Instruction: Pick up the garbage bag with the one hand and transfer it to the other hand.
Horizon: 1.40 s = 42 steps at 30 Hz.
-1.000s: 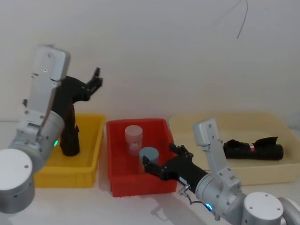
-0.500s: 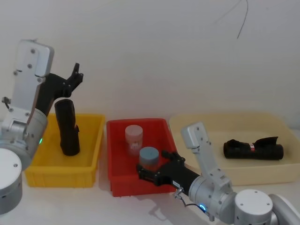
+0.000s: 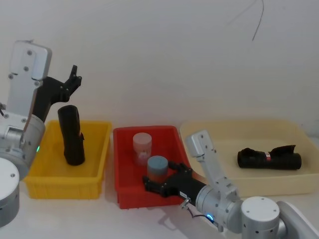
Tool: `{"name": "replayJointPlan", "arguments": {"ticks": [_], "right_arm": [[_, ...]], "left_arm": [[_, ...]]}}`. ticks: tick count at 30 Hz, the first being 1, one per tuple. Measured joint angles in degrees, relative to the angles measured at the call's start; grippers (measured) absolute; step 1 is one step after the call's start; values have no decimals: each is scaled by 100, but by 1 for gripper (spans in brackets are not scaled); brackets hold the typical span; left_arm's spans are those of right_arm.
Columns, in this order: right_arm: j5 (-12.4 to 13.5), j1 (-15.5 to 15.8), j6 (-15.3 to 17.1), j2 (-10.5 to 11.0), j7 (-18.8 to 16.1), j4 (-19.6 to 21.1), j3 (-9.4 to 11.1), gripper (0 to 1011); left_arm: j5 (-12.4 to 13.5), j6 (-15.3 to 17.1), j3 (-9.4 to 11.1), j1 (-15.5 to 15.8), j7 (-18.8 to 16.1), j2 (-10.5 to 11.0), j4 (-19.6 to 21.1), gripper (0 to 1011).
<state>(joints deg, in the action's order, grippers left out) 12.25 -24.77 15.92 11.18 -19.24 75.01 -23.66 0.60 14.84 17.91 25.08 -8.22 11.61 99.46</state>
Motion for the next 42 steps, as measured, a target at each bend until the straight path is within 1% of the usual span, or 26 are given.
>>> {"name": "replayJointPlan", "arguments": {"ticks": [4, 12, 14, 15, 16, 17, 19, 20, 21, 22, 23, 24, 25, 26, 29, 32, 33, 34, 35, 36, 38, 41, 42], "right_arm": [[-11, -102, -37, -41, -3, -165, -2, 1000], [-13, -225, -113, -102, -4, -349, 15, 999], [-7, -250, -147, -118, -3, -379, 26, 984], [-3, -260, -159, -124, -2, -391, 31, 951], [2, -267, -172, -129, 0, -398, 36, 951], [11, -280, -191, -137, 4, -410, 44, 913], [22, -290, -216, -147, 11, -418, 55, 886], [29, -294, -231, -150, 14, -419, 59, 841], [40, -302, -247, -153, 19, -421, 69, 841], [44, -305, -252, -155, 24, -421, 73, 800], [53, -310, -262, -158, 29, -421, 79, 791], [57, -314, -266, -160, 31, -421, 83, 725], [62, -317, -269, -160, 33, -420, 86, 711], [71, -321, -271, -161, 37, -416, 89, 658], [88, -326, -271, -160, 38, -409, 90, 587], [104, -333, -265, -154, 36, -398, 85, 486], [112, -334, -257, -151, 31, -393, 78, 427], [116, -334, -253, -151, 29, -391, 75, 427], [121, -334, -249, -148, 27, -389, 71, 386], [125, -335, -246, -145, 24, -386, 66, 369], [136, -335, -237, -136, 16, -380, 55, 289], [147, -335, -231, -128, 10, -371, 43, 229], [153, -335, -229, -121, 8, -367, 38, 176]], "left_arm": [[12, 15, -8, -6, -14, 4, 12, 1001], [24, 26, -14, -10, -28, 8, 24, 1001], [26, 28, -15, -11, -31, 10, 26, 1001], [26, 29, -16, -11, -31, 10, 27, 1001], [27, 30, -17, -11, -32, 10, 28, 1001], [28, 31, -18, -12, -33, 11, 29, 1001], [28, 32, -18, -13, -34, 11, 30, 1001], [29, 33, -19, -13, -34, 12, 30, 1001], [30, 34, -20, -14, -35, 12, 32, 1001], [31, 34, -20, -15, -36, 13, 32, 1001], [31, 35, -21, -15, -37, 13, 33, 1001], [32, 36, -22, -15, -38, 14, 34, 1001], [32, 36, -22, -15, -38, 14, 34, 1001], [33, 37, -22, -15, -38, 14, 35, 1001], [35, 38, -23, -15, -40, 14, 36, 1001], [36, 38, -23, -15, -42, 14, 36, 1001], [36, 38, -22, -15, -42, 14, 36, 1001], [36, 38, -23, -15, -43, 15, 37, 1001], [36, 38, -22, -15, -43, 15, 37, 1001], [36, 38, -23, -15, -43, 15, 37, 1001], [36, 38, -22, -15, -43, 15, 37, 1001], [36, 38, -22, -15, -43, 15, 37, 1001], [36, 38, -22, -15, -43, 14, 37, 1001]]}}
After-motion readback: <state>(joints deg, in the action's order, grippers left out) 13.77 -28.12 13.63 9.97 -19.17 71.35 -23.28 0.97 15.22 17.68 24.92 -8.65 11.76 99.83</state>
